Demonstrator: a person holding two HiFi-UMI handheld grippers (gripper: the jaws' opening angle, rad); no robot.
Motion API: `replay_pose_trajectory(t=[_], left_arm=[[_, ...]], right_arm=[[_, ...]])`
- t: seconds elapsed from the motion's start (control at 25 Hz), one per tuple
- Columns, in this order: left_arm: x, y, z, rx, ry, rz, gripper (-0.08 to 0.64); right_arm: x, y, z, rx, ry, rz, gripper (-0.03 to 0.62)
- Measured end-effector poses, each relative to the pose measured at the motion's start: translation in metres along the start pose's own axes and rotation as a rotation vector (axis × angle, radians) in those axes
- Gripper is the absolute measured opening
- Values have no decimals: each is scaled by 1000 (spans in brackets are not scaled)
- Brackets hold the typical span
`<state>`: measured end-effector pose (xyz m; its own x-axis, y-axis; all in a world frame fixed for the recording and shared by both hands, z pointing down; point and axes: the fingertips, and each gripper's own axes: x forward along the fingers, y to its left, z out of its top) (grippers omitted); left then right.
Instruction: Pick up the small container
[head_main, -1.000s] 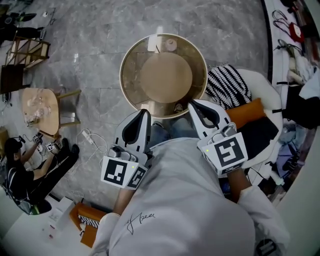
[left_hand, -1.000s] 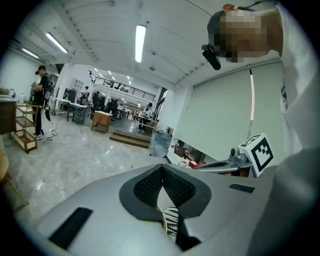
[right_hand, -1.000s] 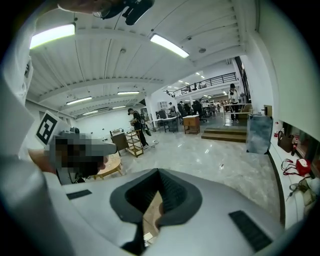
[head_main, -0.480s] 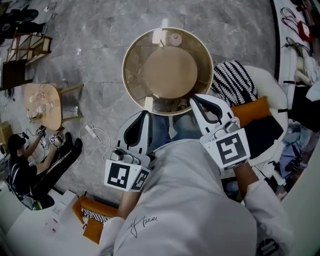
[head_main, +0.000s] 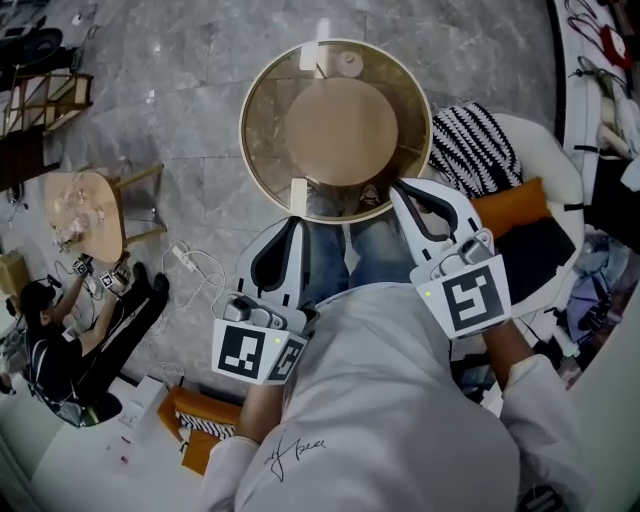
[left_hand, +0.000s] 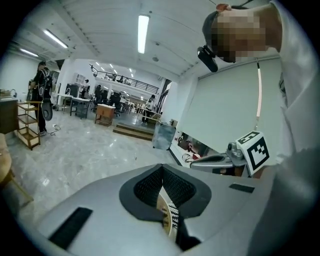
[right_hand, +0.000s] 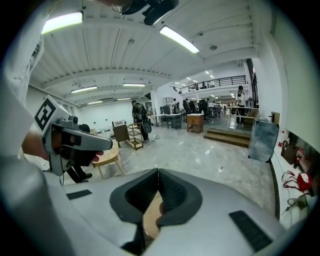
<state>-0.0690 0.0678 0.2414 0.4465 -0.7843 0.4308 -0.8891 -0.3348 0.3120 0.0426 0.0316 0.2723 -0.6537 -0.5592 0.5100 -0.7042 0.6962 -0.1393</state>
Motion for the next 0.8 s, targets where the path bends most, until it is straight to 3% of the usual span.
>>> replay_pose_trajectory(t=[0.44,0.8], left_arm=[[31,10,-9,8,70,-62,18],[47,23,-29,-1,110,-54,18]], right_arm=[[25,-18,-8,44,17,-32,17],[40,-33,-29,42,44,-45,17]])
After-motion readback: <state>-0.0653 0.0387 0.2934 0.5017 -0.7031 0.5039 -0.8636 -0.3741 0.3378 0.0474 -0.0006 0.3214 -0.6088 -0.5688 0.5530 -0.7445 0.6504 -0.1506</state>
